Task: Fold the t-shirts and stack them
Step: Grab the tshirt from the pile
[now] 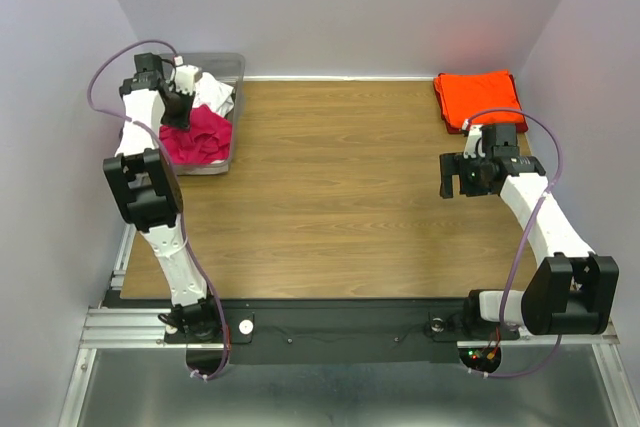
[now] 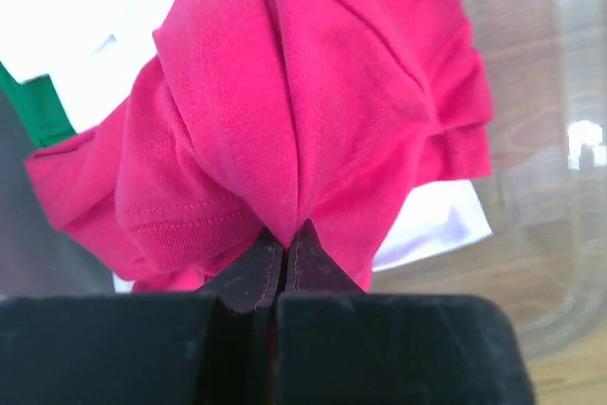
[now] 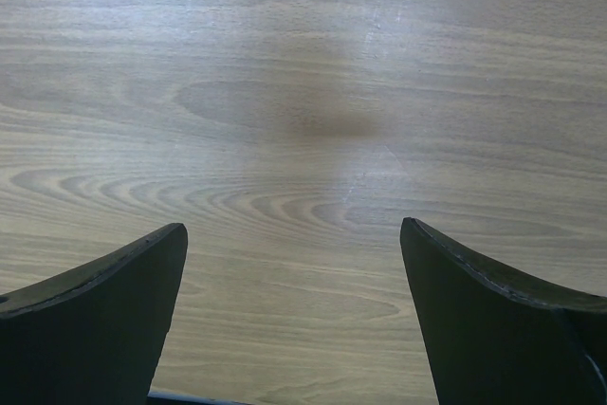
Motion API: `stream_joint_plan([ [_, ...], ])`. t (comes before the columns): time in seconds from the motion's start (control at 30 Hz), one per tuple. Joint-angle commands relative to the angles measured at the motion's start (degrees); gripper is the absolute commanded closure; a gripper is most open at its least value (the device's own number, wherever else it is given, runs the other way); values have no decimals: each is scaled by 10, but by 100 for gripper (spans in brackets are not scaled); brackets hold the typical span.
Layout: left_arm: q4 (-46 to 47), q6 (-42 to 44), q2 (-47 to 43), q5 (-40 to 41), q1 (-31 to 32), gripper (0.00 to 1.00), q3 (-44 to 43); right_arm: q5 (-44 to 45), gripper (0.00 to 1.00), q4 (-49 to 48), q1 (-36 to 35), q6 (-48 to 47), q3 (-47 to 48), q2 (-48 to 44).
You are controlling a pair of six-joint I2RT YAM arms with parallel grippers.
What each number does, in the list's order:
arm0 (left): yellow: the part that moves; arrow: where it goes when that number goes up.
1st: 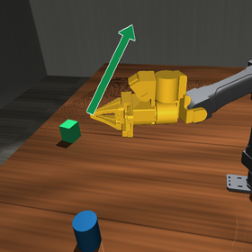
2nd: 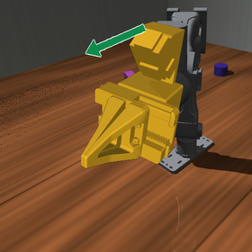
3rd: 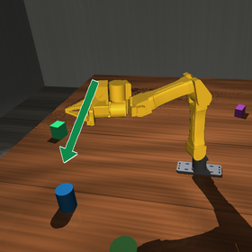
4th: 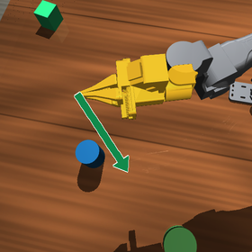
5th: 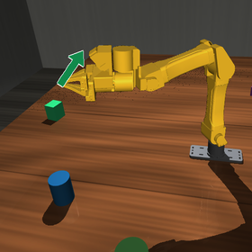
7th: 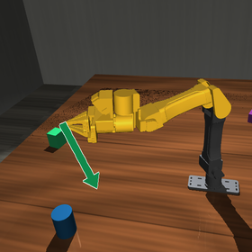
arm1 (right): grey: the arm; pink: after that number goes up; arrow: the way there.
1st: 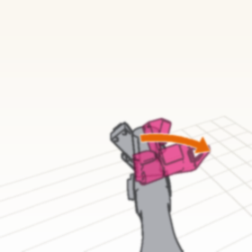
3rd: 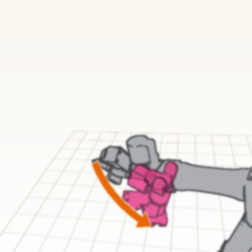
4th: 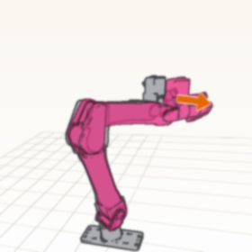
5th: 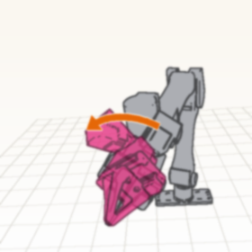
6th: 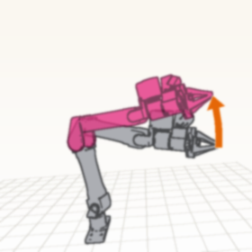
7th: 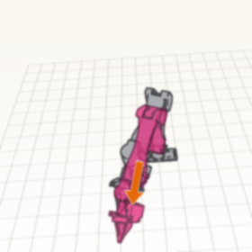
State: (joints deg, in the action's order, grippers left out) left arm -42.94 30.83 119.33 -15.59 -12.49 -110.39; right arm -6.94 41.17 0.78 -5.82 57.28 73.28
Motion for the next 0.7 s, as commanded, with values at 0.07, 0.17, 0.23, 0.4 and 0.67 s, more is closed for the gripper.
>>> stream_joint_plan([
  [0.07, -10, -14, -127, -58, -8, 100, -117, -4, 0, -4, 2, -3, 10, -12],
  [0.17, -13, -33, -168, -96, -7, 100, -180, -4, 0, -4, 2, -2, 12, -15],
  [0.23, -7, -49, -186, -121, -7, 100, -206, -6, 0, -4, 2, -2, 13, -16],
  [0.4, 44, -127, -248, -195, 24, 100, -258, -6, 0, -4, 3, -1, 15, -26],
  [0.67, 217, -304, -321, -265, 161, 100, -274, -14, 0, -3, 6, 2, 22, -40],
])
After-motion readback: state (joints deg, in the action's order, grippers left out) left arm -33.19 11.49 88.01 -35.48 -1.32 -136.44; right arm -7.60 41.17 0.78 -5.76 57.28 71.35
